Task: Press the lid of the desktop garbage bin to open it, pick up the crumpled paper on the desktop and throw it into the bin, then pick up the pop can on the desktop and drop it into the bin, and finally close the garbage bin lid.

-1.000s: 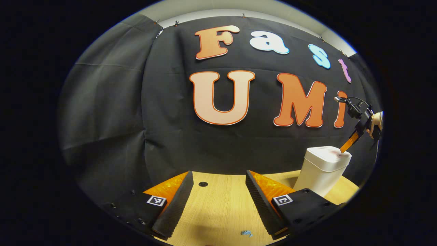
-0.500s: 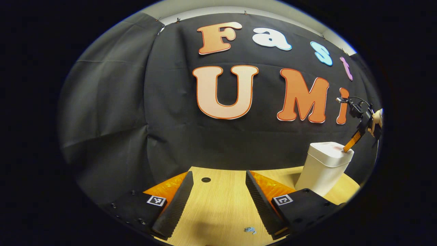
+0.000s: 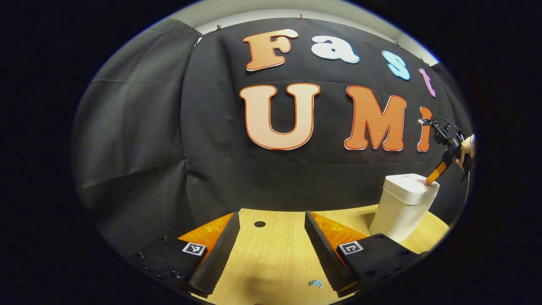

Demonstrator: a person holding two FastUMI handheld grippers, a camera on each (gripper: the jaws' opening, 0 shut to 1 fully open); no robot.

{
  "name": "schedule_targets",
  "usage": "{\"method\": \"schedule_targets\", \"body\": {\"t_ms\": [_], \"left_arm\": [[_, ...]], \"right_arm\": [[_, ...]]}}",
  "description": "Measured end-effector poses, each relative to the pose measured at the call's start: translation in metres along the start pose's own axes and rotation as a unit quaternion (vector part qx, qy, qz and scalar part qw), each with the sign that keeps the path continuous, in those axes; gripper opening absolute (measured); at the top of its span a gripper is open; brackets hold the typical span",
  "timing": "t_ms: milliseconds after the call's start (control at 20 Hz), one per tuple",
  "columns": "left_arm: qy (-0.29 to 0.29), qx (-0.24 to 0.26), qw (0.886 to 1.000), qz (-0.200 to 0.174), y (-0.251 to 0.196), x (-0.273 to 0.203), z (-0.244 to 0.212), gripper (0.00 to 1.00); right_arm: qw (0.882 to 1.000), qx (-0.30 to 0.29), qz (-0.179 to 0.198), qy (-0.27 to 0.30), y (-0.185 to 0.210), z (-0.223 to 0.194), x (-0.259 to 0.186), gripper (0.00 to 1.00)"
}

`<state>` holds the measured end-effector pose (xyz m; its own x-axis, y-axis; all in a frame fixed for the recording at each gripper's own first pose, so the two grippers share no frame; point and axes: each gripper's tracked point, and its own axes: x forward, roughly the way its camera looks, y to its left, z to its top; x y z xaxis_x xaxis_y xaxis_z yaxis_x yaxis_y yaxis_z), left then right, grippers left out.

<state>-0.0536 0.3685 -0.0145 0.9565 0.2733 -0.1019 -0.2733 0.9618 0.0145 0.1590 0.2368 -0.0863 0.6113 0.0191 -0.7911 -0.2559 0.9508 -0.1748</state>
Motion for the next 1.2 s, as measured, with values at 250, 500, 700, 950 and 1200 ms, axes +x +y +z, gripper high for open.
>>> {"method": "schedule_targets", "body": {"t_ms": [250,500,700,950,1200], "left_arm": [[-0.011,0.001,1.0,-0.011,-0.01,0.001,0.013,0.98],[-0.031,0.01,0.999,-0.018,-0.016,-0.001,0.029,0.98],[-0.036,0.014,0.999,-0.019,-0.021,-0.002,0.035,0.98],[-0.033,0.011,0.999,-0.027,-0.031,-0.003,0.033,0.98],[-0.035,0.008,0.999,-0.039,-0.043,-0.006,0.027,1.0]], "right_arm": [[0.997,-0.016,-0.016,-0.073,0.0,0.018,-0.036,0.01],[0.989,0.012,-0.013,-0.146,0.005,0.031,-0.082,0.01],[0.979,-0.001,-0.036,-0.202,0.005,0.023,-0.11,0.01],[0.965,0.035,-0.048,-0.255,0.015,0.0,-0.131,0.01],[0.954,0.043,-0.057,-0.291,0.028,-0.033,-0.135,0.01]]}}
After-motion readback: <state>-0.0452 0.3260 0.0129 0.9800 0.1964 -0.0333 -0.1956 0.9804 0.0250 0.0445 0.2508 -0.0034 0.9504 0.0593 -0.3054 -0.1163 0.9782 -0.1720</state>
